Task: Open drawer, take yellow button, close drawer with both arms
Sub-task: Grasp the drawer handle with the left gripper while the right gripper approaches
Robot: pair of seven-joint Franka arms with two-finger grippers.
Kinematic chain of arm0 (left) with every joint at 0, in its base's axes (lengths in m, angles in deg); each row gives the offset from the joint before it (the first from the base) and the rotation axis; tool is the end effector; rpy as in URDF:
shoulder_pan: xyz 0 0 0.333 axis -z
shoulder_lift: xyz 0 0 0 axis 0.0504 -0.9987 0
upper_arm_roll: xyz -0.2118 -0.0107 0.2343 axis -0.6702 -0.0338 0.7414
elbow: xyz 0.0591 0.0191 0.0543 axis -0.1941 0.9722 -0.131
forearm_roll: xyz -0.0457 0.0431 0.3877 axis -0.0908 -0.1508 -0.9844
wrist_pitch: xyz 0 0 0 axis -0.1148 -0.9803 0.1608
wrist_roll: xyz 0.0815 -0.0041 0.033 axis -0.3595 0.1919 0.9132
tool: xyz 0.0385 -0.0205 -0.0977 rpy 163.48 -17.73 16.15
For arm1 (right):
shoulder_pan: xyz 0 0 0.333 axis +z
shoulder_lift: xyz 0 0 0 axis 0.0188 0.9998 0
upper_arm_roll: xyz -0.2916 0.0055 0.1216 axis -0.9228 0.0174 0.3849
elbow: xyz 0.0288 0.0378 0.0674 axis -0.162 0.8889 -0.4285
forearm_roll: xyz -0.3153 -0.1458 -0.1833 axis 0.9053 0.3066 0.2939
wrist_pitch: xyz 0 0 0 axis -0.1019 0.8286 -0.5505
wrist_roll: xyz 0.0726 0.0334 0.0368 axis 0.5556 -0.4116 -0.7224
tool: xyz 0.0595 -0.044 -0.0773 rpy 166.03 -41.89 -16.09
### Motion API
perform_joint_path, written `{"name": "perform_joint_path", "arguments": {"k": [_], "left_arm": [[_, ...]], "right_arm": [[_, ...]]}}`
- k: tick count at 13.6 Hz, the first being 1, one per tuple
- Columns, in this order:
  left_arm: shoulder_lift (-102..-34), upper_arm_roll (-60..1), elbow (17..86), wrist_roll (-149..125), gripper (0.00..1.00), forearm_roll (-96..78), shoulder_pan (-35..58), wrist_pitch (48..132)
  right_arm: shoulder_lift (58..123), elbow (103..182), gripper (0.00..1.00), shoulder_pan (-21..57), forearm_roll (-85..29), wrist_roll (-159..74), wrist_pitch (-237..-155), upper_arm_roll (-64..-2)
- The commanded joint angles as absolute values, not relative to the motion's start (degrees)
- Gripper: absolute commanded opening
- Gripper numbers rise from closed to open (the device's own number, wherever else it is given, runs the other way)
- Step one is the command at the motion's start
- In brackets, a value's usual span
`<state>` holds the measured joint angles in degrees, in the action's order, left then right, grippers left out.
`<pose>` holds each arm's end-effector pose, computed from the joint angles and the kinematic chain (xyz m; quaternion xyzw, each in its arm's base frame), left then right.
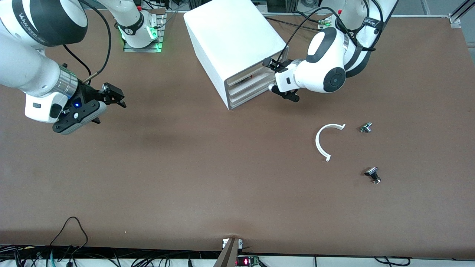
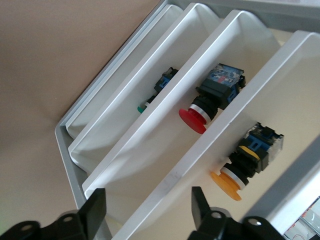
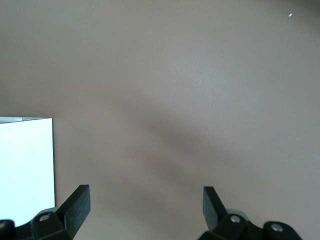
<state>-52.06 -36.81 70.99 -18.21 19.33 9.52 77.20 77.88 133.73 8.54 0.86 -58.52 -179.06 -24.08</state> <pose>0.4230 -0.3213 0.3417 0.9160 -0.1222 -0.2881 0.2510 0.6032 0.1275 0.5346 -0.9620 -0.2631 0.0070 0.0726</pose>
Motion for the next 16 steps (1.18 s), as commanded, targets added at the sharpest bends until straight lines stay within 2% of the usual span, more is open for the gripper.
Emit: {"name": "perform_joint_path", "arguments": {"k": [1,5,7,13,16], "left_arm": [[-51.73,-37.8,73.06,-18.67,0.77,20.99,9.66,78.57],[-51.82,-37.8,73.15,-18.67,0.76,20.99,9.66,78.57],[-51.82,-37.89,74.46,-18.67,0.67,20.91,9.66,80.31],[-53.75,-37.72,73.68,-20.6,0.7,20.9,9.31,81.56],[-55.68,-36.49,70.61,-20.34,0.71,22.91,8.52,78.41]], "right_arm": [[79.41,132.17,1.0,8.81,0.97,-58.17,-178.97,-24.41],[80.11,132.17,1.0,9.78,1.68,-58.17,-180.37,-24.41],[80.2,132.17,1.0,9.78,1.59,-58.17,-180.37,-24.41],[81.16,131.91,1.0,9.78,1.07,-59.23,-180.46,-24.32],[81.69,131.9,1.0,10.74,1.15,-58.71,-181.69,-24.06]]}}
